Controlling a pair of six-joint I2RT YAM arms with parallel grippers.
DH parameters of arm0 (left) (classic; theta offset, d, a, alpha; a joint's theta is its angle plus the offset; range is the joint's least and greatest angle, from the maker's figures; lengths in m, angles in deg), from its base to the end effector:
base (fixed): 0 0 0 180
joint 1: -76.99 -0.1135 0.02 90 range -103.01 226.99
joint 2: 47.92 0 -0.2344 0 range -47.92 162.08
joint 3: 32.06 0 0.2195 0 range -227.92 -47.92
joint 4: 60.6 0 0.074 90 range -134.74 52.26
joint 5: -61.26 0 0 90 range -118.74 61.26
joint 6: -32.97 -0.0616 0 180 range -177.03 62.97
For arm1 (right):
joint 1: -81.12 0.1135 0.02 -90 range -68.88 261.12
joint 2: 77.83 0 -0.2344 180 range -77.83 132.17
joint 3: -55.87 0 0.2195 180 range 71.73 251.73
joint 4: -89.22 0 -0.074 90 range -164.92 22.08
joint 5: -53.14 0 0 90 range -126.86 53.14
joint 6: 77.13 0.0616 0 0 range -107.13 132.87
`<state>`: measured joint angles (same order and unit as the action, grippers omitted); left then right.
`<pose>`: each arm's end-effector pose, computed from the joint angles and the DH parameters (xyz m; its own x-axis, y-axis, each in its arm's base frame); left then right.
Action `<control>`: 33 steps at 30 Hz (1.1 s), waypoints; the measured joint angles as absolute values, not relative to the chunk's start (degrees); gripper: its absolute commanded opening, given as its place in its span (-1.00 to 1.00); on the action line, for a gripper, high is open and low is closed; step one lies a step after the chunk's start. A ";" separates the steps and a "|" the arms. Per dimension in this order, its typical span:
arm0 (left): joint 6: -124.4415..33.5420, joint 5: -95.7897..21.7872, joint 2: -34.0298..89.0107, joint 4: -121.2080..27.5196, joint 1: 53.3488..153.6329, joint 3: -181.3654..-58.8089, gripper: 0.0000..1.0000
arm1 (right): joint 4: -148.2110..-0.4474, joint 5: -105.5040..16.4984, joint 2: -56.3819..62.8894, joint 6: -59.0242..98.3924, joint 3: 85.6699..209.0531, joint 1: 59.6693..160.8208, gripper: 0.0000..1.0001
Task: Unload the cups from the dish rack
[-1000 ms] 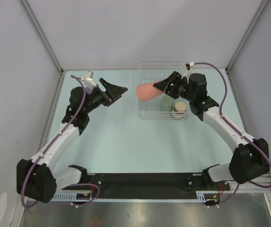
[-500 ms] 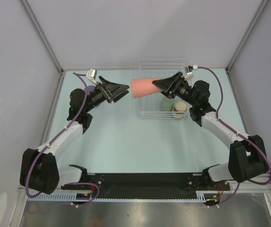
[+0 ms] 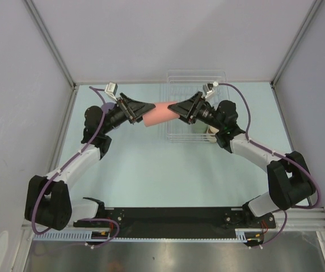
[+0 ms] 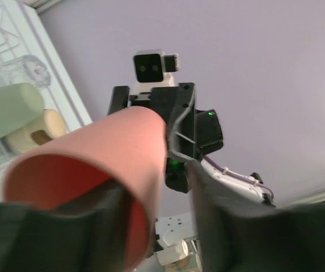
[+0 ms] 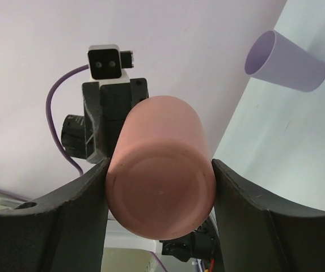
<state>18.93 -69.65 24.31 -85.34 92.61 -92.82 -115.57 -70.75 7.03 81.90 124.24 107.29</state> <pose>0.2597 -0.1145 0.3207 -0.7393 -0.5546 -0.3820 0.4127 0.0750 -0.9078 0.2840 0.1778 0.3027 -0.7579 0.4912 -0.4293 -0.4292 0.1201 0.8952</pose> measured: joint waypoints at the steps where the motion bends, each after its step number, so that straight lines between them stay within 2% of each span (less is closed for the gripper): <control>1: 18.96 -69.69 24.55 -85.12 92.56 -92.82 -0.46 | -115.98 -70.73 7.38 82.08 124.26 107.73 -1.00; 2: 19.00 -69.71 24.84 -84.82 92.46 -92.82 -0.79 | -116.38 -70.66 7.47 82.19 124.30 107.97 -1.00; 3: 19.22 -69.73 25.05 -84.75 92.39 -92.82 -0.99 | -116.57 -70.71 7.47 82.17 124.37 108.03 -1.00; 9: 22.45 -70.45 25.25 -86.45 92.39 -93.06 -0.99 | -117.14 -72.08 7.67 81.93 125.16 108.03 -1.00; 10: 22.48 -70.48 25.25 -86.59 92.39 -93.06 -0.99 | -117.08 -72.13 7.73 81.82 125.35 108.03 -0.26; 11: 22.50 -70.45 25.25 -86.61 92.35 -93.11 -0.99 | -116.77 -72.19 7.75 81.64 125.62 108.03 0.08; 12: 22.48 -70.45 25.25 -86.61 92.32 -93.15 -0.99 | -116.27 -72.24 7.80 81.49 125.90 108.03 0.98; 14: 22.26 -70.39 25.25 -85.82 92.19 -93.48 -0.99 | -113.69 -72.22 7.78 80.44 127.30 108.03 1.00; 18: 16.01 -70.59 25.25 -76.18 91.62 -97.74 -0.99 | -98.74 -67.43 7.38 72.27 134.27 108.30 0.99; 23: -0.30 -66.32 26.12 -50.94 87.76 -117.28 -0.99 | -77.76 -56.89 6.22 61.53 148.52 103.99 1.00; 27: -14.44 -54.98 30.08 -30.61 85.61 -138.24 -0.99 | -67.96 -48.74 5.48 55.70 156.06 101.19 1.00; 31: -23.69 -40.82 38.50 -14.94 85.48 -155.18 -0.99 | -60.49 -42.97 5.04 52.31 156.74 102.85 0.99; 33: -27.23 -33.69 43.15 -8.43 85.48 -159.84 -0.99 | -56.79 -40.39 5.28 50.76 156.37 104.21 0.99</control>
